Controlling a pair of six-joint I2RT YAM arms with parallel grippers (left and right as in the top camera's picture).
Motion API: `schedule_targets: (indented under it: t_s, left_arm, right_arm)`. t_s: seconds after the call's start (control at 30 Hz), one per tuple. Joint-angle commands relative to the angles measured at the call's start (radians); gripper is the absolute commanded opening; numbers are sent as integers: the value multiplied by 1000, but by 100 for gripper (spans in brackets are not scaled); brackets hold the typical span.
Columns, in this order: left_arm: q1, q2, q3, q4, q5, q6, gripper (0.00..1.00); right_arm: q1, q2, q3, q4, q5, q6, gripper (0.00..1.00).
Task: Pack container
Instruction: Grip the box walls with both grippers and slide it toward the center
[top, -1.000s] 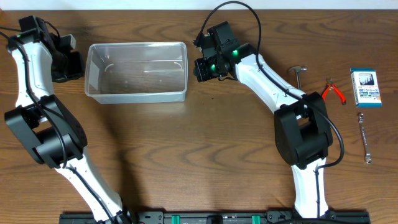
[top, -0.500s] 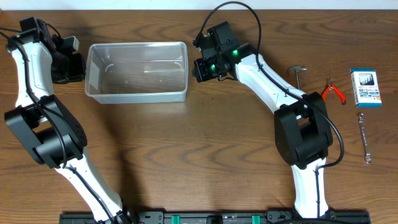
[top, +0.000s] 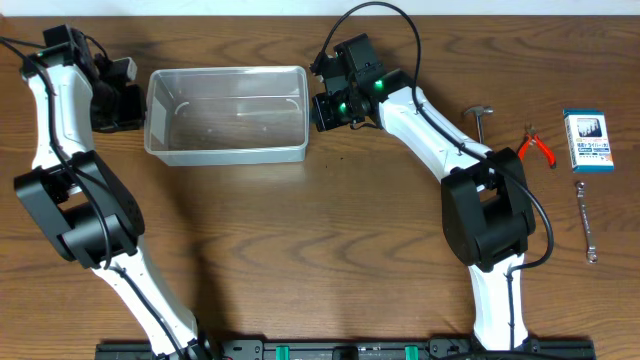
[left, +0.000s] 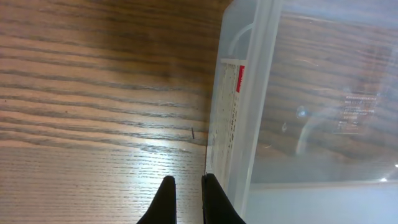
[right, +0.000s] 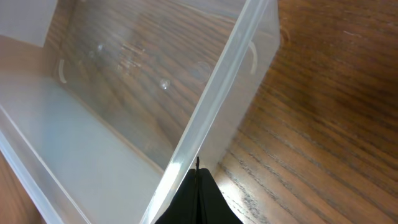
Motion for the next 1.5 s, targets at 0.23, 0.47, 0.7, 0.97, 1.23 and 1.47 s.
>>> schedule_targets:
  t_s: [0.23,0.47,0.7,0.97,1.23,1.47]
  left_arm:
    - [-18,22,-3,-7,25,21,6]
    - [-18,22,-3,-8,25,21,6]
    - [-19,21,-3,-15,26,21,6]
    - [-29,21,-3,-29,81,32,6]
    - [-51,21,-3,-63,82,32,6]
    - [-80,21,-3,-64,93,32,6]
  right_arm:
    - [16,13,13,11,-37,10,1]
    - [9,13,18,65,-99,8,1]
    - [1,13,19,43,-99,8,1]
    - [-9,13,20,7,-95,7,1]
    - [-40,12,27,-26,-95,6,1]
    - [-59,12,33,-53,-95,-1,1]
